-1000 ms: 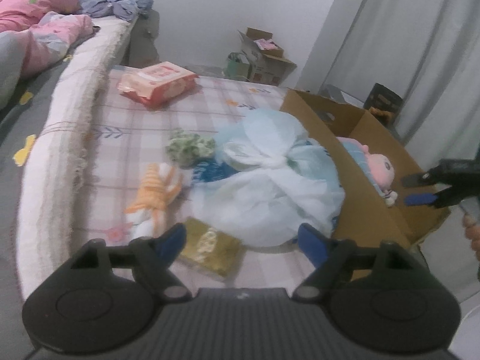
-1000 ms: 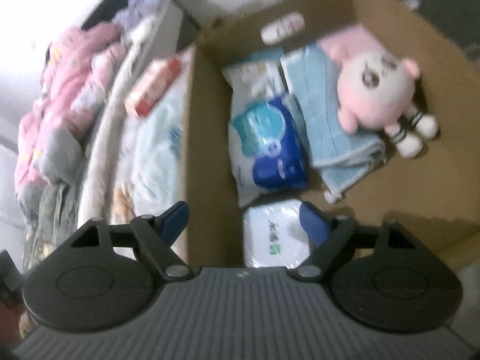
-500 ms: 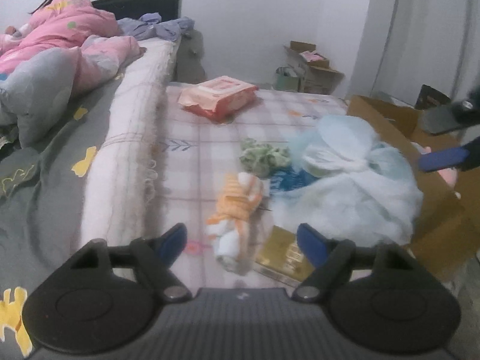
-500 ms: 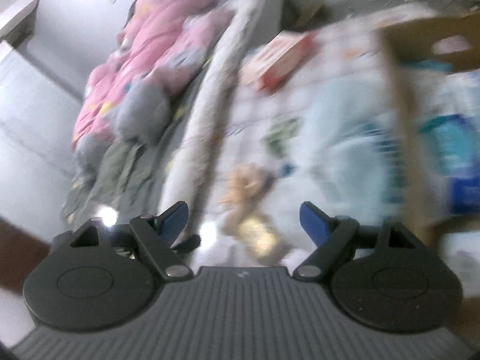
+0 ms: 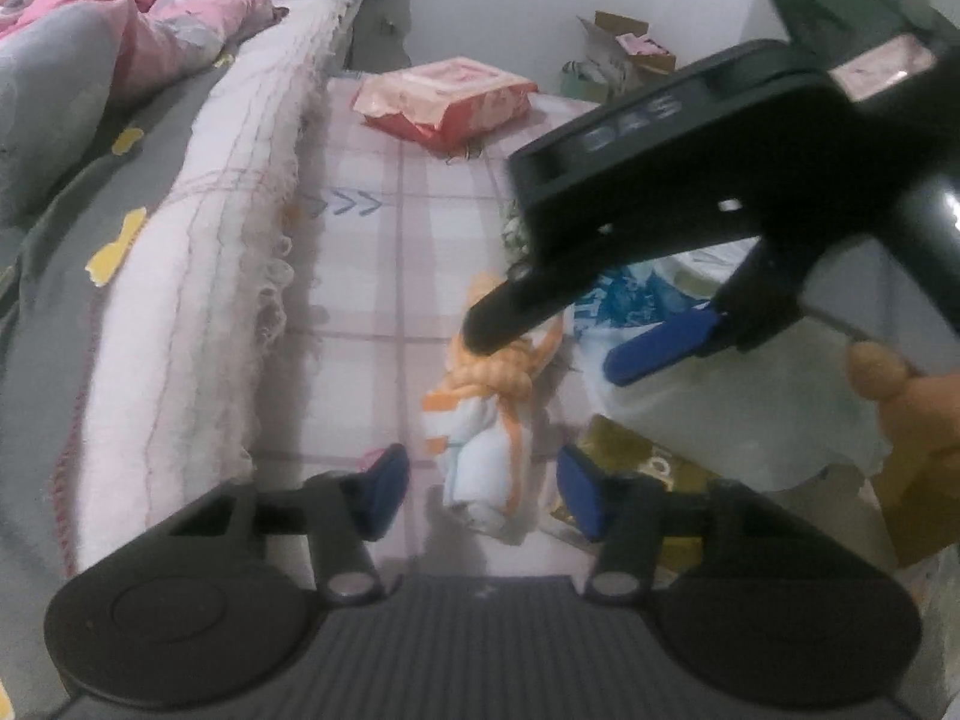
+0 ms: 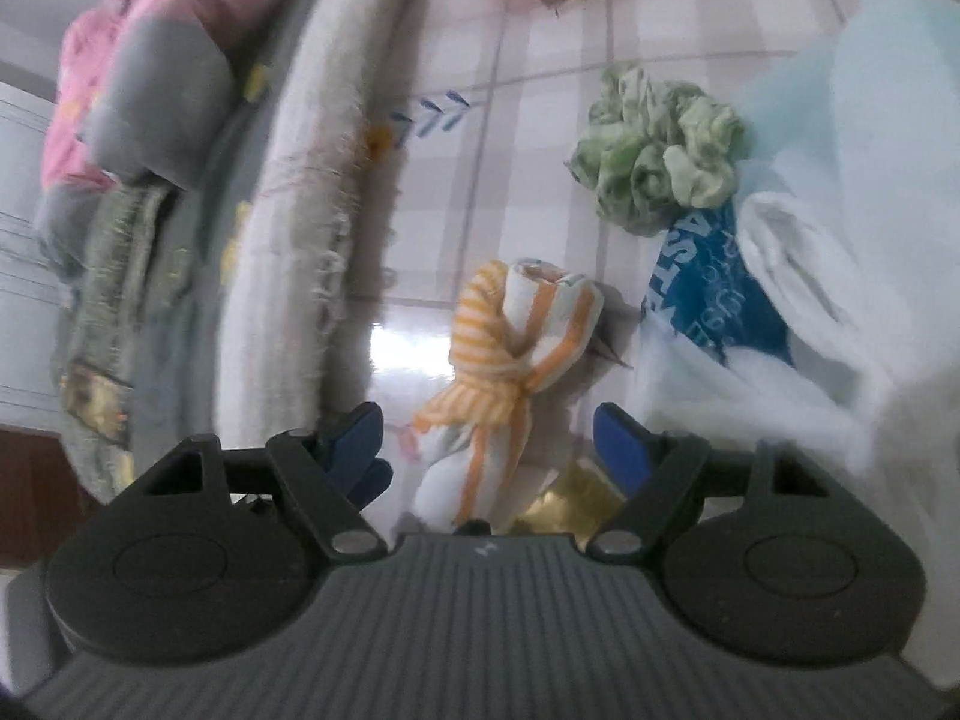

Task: Organize soft objects
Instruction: 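Return the right gripper to the pile over the orange-striped towel, then close the right gripper on the orange-striped rolled towel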

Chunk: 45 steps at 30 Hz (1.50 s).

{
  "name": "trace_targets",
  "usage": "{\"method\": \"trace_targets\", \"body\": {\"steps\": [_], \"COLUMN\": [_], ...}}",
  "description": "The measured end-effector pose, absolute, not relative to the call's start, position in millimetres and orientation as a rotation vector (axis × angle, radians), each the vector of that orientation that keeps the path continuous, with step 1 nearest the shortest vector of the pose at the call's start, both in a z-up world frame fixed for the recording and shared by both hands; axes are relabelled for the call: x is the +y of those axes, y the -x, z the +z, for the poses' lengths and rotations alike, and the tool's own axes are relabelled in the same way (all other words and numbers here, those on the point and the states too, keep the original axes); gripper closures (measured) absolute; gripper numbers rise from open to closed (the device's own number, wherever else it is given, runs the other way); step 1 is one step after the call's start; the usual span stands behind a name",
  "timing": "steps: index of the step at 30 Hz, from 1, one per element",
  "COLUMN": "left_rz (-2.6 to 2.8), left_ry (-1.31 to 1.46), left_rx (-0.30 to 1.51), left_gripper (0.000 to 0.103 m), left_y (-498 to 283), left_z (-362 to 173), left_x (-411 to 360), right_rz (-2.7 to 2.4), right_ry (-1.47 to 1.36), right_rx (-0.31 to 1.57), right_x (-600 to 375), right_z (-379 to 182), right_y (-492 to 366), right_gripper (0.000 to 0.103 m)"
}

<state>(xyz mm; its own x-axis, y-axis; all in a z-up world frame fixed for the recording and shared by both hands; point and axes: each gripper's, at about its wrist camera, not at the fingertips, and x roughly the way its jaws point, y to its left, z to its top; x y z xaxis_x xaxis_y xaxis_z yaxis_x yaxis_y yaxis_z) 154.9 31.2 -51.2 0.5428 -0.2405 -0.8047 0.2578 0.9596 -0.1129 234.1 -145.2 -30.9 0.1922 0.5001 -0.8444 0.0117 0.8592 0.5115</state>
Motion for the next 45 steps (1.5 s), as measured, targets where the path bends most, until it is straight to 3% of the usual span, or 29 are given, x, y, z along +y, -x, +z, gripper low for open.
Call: {"method": "trace_targets", "body": {"steps": [4,9,12,14,17,32,42,44,45], "left_rz": [-0.295,-0.289,-0.279,-0.270,-0.273,-0.291,-0.471,-0.533,-0.565], "left_ry": [-0.003,0.016,0.025,0.023,0.031,0.035,0.016,0.015,0.019], "left_rx": [0.974,0.981,0.979,0.974,0.969,0.798,0.712,0.705,0.706], "left_gripper": [0.064,0.068,0.069,0.071,0.071,0.072,0.072,0.068,0.061], "left_y": [-164,-168,-167,-168,-167,-116,-78,-74,-72], "left_z": [-57,-60,-59,-58,-55,18,65,69,71], "left_x": [33,34,34,34,35,43,-5,-22,-31], "right_rz": [0.345,0.339,0.334,0.323,0.332,0.463,0.473,0.449,0.432], "right_ry": [-0.431,-0.434,-0.448,-0.461,-0.482,-0.509,-0.573,-0.598,-0.611], "right_rx": [1.365,1.380,1.353,1.340,1.323,1.129,0.965,0.938,0.925], "right_x": [-135,-128,-127,-128,-130,-141,-213,-237,-251], "right_z": [-44,-55,-56,-58,-60,18,74,79,82], "right_y": [-247,-257,-260,-261,-259,-217,-154,-139,-130], "right_gripper": [0.026,0.029,0.043,0.057,0.060,0.062,0.062,0.062,0.062]}}
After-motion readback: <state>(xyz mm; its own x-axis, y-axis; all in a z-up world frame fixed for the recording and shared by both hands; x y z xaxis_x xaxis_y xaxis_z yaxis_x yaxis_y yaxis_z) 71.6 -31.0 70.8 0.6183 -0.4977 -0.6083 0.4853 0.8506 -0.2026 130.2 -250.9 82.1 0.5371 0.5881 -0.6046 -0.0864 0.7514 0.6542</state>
